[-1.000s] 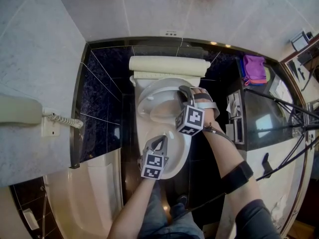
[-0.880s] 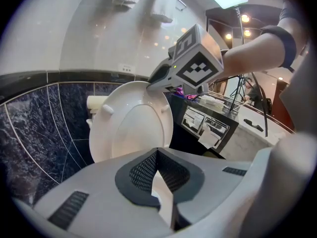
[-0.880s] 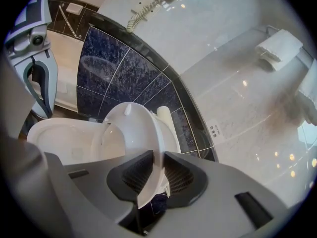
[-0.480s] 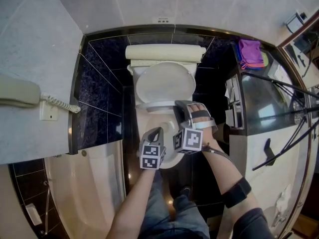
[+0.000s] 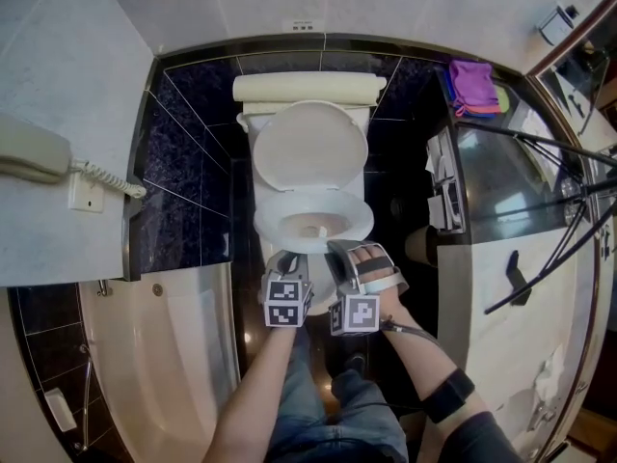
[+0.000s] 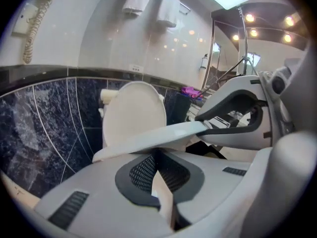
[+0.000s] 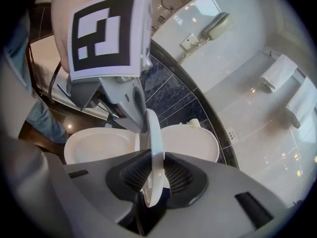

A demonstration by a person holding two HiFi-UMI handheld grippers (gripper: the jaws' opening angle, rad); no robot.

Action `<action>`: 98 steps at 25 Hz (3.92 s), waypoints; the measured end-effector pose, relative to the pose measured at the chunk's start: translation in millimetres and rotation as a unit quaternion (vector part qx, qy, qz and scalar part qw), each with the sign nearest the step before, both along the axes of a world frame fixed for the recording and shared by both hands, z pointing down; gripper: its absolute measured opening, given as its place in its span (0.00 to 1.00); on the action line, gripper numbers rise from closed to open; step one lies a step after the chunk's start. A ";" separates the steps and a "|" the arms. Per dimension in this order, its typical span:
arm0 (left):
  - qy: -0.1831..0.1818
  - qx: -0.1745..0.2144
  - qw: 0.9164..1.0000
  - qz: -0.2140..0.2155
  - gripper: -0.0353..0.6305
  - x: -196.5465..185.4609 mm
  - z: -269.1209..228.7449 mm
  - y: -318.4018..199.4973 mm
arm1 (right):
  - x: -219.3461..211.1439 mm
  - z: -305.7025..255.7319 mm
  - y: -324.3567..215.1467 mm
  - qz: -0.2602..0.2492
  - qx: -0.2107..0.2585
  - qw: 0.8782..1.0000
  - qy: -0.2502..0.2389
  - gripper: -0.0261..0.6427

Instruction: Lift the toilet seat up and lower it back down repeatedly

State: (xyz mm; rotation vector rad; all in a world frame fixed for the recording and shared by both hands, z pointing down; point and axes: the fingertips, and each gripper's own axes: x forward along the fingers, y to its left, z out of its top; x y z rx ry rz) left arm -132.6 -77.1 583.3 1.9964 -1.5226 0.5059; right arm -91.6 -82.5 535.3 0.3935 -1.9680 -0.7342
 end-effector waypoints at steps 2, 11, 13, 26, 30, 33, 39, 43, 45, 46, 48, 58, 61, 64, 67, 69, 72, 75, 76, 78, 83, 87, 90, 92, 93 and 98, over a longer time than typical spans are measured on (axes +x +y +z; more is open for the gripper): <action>0.002 -0.003 1.000 -0.002 0.04 4.5 5.3 12.4 | 4.6 11.2 16.5 0.000 -0.003 1.000 0.003 0.20; -0.015 -0.015 1.000 -0.008 0.04 5.4 32.8 45.6 | 15.2 23.6 59.3 -0.012 -0.026 1.000 -0.003 0.18; -0.013 -0.015 1.000 -0.006 0.04 7.7 32.2 50.1 | 22.1 20.7 66.4 -0.008 -0.028 1.000 -0.010 0.15; -0.030 -0.034 0.999 -0.002 0.04 23.2 92.7 114.7 | 97.5 61.3 81.3 0.203 -0.148 0.954 -0.164 0.06; -0.030 -0.042 0.999 -0.003 0.04 33.4 134.7 143.0 | 117.3 104.2 85.9 0.274 -0.185 0.917 -0.222 0.06; -0.036 -0.051 0.998 0.003 0.04 35.9 172.3 164.1 | 125.8 136.0 90.6 0.297 -0.194 0.905 -0.236 0.06; -0.043 -0.060 0.997 0.021 0.04 47.2 227.8 189.7 | 144.8 189.9 95.1 0.332 -0.211 0.884 -0.253 0.06; -0.037 -0.075 0.996 0.027 0.04 52.9 260.3 201.2 | 147.4 216.7 96.4 0.337 -0.214 0.881 -0.252 0.06; -0.040 -0.085 0.995 0.029 0.04 53.1 278.1 205.7 | 148.9 227.5 95.1 0.338 -0.216 0.881 -0.252 0.06; -0.042 -0.088 0.995 0.032 0.04 53.5 285.2 207.2 | 150.1 232.3 94.4 0.339 -0.217 0.880 -0.251 0.06; -0.047 -0.095 0.994 0.040 0.04 55.2 296.9 210.6 | 153.2 240.7 94.7 0.341 -0.218 0.880 -0.247 0.06; -0.052 -0.138 0.989 0.025 0.04 42.3 327.5 249.1 | 156.4 252.0 95.3 0.340 -0.221 0.882 -0.242 0.06; -0.053 -0.125 0.991 0.019 0.04 34.6 310.4 241.4 | 155.0 243.8 95.4 0.340 -0.221 0.882 -0.242 0.06; -0.054 -0.105 0.993 0.015 0.04 27.1 276.5 228.0 | 151.8 224.8 97.8 0.338 -0.223 0.882 -0.242 0.07; -0.059 -0.080 0.995 0.015 0.04 21.1 225.8 211.6 | 148.7 192.6 99.5 0.337 -0.224 0.881 -0.247 0.07; -0.062 -0.065 0.996 0.013 0.04 19.5 183.3 203.9 | 148.0 162.6 102.9 0.336 -0.229 0.878 -0.254 0.07; -0.064 -0.039 0.997 0.013 0.04 18.5 111.9 191.3 | 146.3 106.4 103.9 0.330 -0.233 0.874 -0.270 0.07; -0.073 -0.002 0.997 0.003 0.04 6.8 38.7 170.2 | 138.9 42.7 93.2 0.317 -0.225 0.874 -0.293 0.07; -0.075 0.007 0.997 0.002 0.04 5.3 14.0 167.3 | 137.8 21.3 92.8 0.312 -0.224 0.874 -0.299 0.07; -0.073 0.025 0.997 0.001 0.04 5.5 -35.2 163.9 | 136.6 -19.6 94.3 0.301 -0.226 0.874 -0.308 0.07; -0.059 0.063 0.996 0.010 0.04 10.9 -139.7 163.6 | 139.7 -108.5 98.5 0.279 -0.221 0.875 -0.329 0.07; -0.060 0.082 0.995 0.016 0.04 6.1 -199.5 171.2 | 148.0 -165.0 105.7 0.264 -0.212 0.873 -0.352 0.07; -0.059 0.100 0.993 0.021 0.04 3.7 -236.1 175.4 | 152.6 -195.3 113.6 0.252 -0.208 0.874 -0.359 0.07; -0.056 0.110 0.992 0.023 0.04 4.0 -255.1 177.7 | 157.7 -206.8 116.2 0.246 -0.196 0.878 -0.360 0.07; -0.057 0.115 0.991 0.026 0.04 4.5 -262.5 178.8 | 160.3 -211.4 117.8 0.244 -0.191 0.880 -0.361 0.07; -0.051 0.124 0.991 0.023 0.04 0.0 -282.1 192.0 | 169.2 -231.6 138.1 0.240 -0.192 0.880 -0.362 0.07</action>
